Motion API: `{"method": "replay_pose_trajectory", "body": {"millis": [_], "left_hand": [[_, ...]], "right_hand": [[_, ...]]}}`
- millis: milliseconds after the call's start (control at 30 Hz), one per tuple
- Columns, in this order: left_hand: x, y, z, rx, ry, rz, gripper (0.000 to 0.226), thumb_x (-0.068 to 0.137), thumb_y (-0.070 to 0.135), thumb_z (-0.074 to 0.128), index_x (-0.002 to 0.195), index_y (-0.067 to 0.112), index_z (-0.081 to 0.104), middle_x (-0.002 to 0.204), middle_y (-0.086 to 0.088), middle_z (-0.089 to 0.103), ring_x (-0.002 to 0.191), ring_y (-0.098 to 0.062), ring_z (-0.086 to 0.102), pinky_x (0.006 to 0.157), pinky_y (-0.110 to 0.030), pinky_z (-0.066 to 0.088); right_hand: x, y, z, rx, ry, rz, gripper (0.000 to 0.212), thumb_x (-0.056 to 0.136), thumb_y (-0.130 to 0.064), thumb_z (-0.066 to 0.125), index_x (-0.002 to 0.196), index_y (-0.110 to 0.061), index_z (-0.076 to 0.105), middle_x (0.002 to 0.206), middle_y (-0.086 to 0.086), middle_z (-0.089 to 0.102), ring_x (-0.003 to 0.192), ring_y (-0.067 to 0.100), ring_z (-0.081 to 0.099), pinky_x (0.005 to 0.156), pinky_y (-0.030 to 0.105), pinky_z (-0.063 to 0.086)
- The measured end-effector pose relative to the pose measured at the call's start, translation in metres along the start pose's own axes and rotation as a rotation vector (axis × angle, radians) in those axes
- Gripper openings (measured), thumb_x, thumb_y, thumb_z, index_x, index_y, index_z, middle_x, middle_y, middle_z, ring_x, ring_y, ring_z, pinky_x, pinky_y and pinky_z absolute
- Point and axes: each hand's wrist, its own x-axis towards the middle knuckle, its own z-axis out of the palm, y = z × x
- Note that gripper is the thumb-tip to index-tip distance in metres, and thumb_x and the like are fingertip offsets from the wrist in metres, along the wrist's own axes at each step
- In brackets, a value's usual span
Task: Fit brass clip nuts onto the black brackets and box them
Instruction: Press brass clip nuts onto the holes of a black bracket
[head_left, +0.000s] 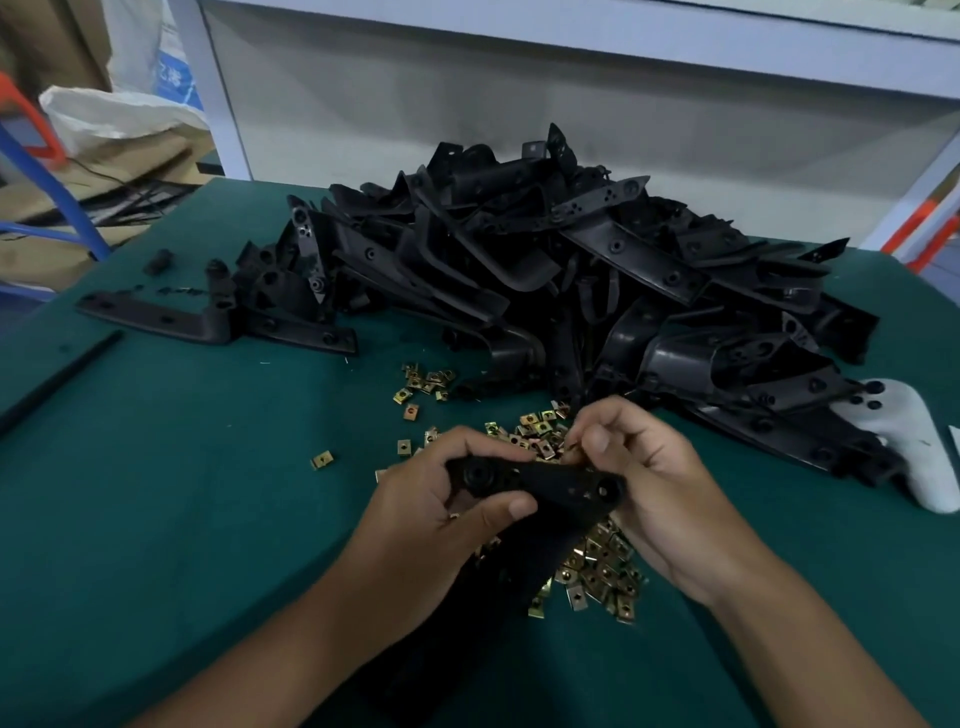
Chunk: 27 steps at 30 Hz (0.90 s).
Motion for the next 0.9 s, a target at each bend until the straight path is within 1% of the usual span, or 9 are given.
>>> {"method": "replay_pose_trajectory", "body": {"millis": [67, 167, 267, 333, 433, 567, 733, 800, 900], "left_hand": [[-0.001, 0.000, 0.001, 0.070, -0.062, -0.010, 0.026, 0.077, 0.059, 0.072, 0.101, 0.053, 0.062, 0.093, 0.017, 0.074, 0.083, 0.001, 0.070, 0.071, -0.009, 0.050], [-0.002, 0.001, 0.000, 0.079, -0.077, -0.013, 0.039, 0.068, 0.073, 0.076, 0.096, 0.053, 0.058, 0.089, 0.014, 0.076, 0.081, 0.002, 0.070, 0.069, -0.009, 0.050], [-0.001, -0.002, -0.001, 0.027, -0.079, -0.007, 0.044, 0.059, 0.069, 0.084, 0.091, 0.047, 0.063, 0.084, 0.007, 0.078, 0.079, -0.003, 0.072, 0.069, -0.013, 0.052], [0.000, -0.004, -0.001, -0.015, -0.071, -0.002, 0.044, 0.058, 0.063, 0.088, 0.092, 0.043, 0.067, 0.084, 0.004, 0.078, 0.080, -0.006, 0.074, 0.068, -0.016, 0.055], [0.001, -0.007, -0.002, 0.004, -0.033, 0.013, 0.046, 0.056, 0.063, 0.090, 0.093, 0.043, 0.070, 0.083, 0.005, 0.078, 0.078, -0.006, 0.074, 0.067, -0.017, 0.055], [0.001, -0.008, -0.002, 0.034, -0.011, 0.048, 0.045, 0.058, 0.061, 0.090, 0.093, 0.042, 0.071, 0.084, 0.006, 0.078, 0.079, -0.007, 0.074, 0.068, -0.017, 0.055], [0.001, -0.009, -0.001, 0.083, -0.010, 0.064, 0.044, 0.059, 0.062, 0.089, 0.095, 0.043, 0.070, 0.083, 0.009, 0.077, 0.079, -0.007, 0.073, 0.069, -0.016, 0.055], [0.001, -0.009, -0.001, 0.083, -0.012, 0.063, 0.045, 0.060, 0.062, 0.089, 0.096, 0.042, 0.070, 0.086, 0.008, 0.078, 0.082, -0.009, 0.074, 0.072, -0.021, 0.057], [0.002, -0.011, -0.001, 0.056, -0.004, 0.049, 0.046, 0.059, 0.061, 0.090, 0.095, 0.041, 0.071, 0.087, 0.004, 0.078, 0.083, -0.013, 0.075, 0.075, -0.034, 0.060]], "right_hand": [[0.000, -0.001, -0.001, 0.007, -0.033, 0.019, 0.042, 0.070, -0.062, 0.082, 0.086, -0.025, 0.070, 0.086, 0.000, 0.069, 0.075, 0.009, 0.063, 0.063, 0.020, 0.051], [-0.001, -0.002, -0.003, 0.023, -0.063, 0.022, 0.030, 0.074, -0.049, 0.085, 0.087, -0.026, 0.071, 0.079, 0.000, 0.069, 0.068, 0.006, 0.063, 0.062, 0.017, 0.051], [-0.001, -0.003, -0.002, -0.013, -0.076, 0.024, 0.015, 0.075, -0.033, 0.083, 0.085, -0.028, 0.073, 0.075, 0.001, 0.070, 0.064, 0.006, 0.062, 0.060, 0.016, 0.050], [-0.001, -0.003, -0.002, -0.039, -0.097, 0.038, 0.014, 0.074, -0.030, 0.081, 0.086, -0.028, 0.074, 0.077, 0.001, 0.071, 0.066, 0.007, 0.064, 0.061, 0.016, 0.051], [-0.003, -0.003, -0.001, -0.072, -0.128, 0.061, 0.010, 0.079, -0.026, 0.079, 0.087, -0.030, 0.075, 0.082, -0.001, 0.071, 0.071, 0.008, 0.066, 0.063, 0.017, 0.052], [-0.003, -0.005, 0.000, -0.094, -0.112, 0.045, 0.015, 0.072, -0.034, 0.082, 0.085, -0.029, 0.078, 0.080, -0.004, 0.071, 0.073, 0.007, 0.067, 0.065, 0.016, 0.053], [-0.004, -0.004, -0.001, -0.132, -0.121, 0.052, 0.016, 0.072, -0.034, 0.087, 0.085, -0.028, 0.079, 0.080, -0.003, 0.072, 0.073, 0.008, 0.068, 0.064, 0.017, 0.053], [-0.004, -0.003, 0.000, -0.135, -0.104, 0.044, 0.019, 0.071, -0.036, 0.087, 0.085, -0.027, 0.079, 0.079, -0.004, 0.073, 0.073, 0.007, 0.068, 0.064, 0.017, 0.053], [-0.003, -0.002, 0.000, -0.138, -0.088, 0.027, 0.014, 0.072, -0.033, 0.082, 0.084, -0.028, 0.079, 0.078, -0.005, 0.073, 0.073, 0.006, 0.068, 0.065, 0.016, 0.053]]}}
